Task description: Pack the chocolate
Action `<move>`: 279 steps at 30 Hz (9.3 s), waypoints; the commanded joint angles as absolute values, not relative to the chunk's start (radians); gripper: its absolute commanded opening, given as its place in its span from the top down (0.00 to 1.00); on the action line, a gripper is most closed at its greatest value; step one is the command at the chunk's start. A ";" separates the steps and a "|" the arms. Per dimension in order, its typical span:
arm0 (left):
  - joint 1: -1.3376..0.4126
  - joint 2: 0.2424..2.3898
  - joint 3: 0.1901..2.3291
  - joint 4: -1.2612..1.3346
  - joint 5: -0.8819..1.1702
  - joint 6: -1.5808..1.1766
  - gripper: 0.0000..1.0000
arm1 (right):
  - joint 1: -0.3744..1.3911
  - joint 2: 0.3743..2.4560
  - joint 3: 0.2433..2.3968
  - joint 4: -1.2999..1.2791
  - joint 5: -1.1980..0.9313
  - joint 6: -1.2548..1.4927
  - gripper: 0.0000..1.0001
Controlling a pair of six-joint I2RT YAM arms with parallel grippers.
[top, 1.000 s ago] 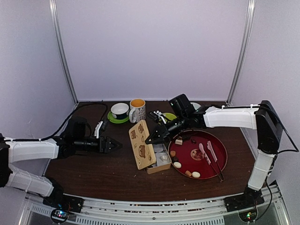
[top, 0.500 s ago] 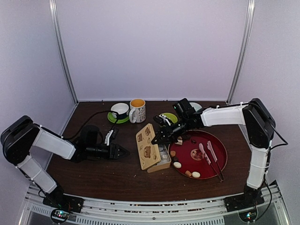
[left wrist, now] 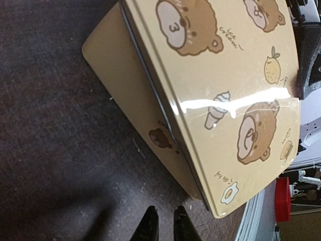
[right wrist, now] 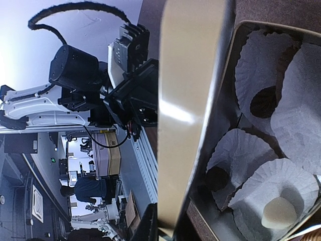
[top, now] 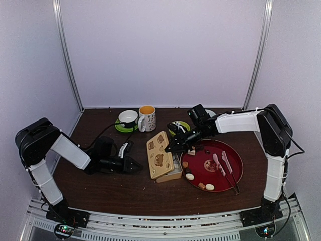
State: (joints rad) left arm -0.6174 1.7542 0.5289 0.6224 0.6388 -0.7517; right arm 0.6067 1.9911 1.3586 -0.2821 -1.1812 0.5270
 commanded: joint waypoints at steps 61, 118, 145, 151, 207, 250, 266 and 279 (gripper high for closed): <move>-0.687 1.790 0.843 0.218 0.493 -0.676 0.89 | 0.591 1.788 1.255 -0.421 -0.640 0.287 0.35; -0.589 1.745 0.901 0.052 0.450 -0.610 0.75 | 0.769 1.876 1.147 -0.066 -0.614 0.563 0.66; -0.584 1.853 0.987 0.055 0.441 -0.601 0.74 | 0.688 1.964 1.175 -0.042 -0.487 0.489 0.46; -0.578 1.858 1.001 0.045 0.454 -0.598 0.74 | 0.670 1.919 1.174 0.011 -0.431 0.442 0.21; -0.571 1.967 1.088 -0.117 0.545 -0.446 0.75 | 0.646 2.181 1.146 0.299 -0.884 0.658 0.75; -0.576 1.470 0.721 0.011 0.593 -0.500 1.00 | 0.701 1.915 0.894 0.694 -0.738 0.749 1.00; -0.575 1.523 0.706 0.115 0.623 -0.543 1.00 | 0.706 1.950 0.873 0.554 -0.637 0.740 1.00; -0.575 1.519 0.660 0.163 0.612 -0.546 1.00 | 0.777 1.926 0.872 0.523 -0.716 0.689 1.00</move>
State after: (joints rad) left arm -0.5777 1.5818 0.6594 0.1574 0.6250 -0.5522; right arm 0.7765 1.8542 0.8558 0.5850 -0.7322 0.7136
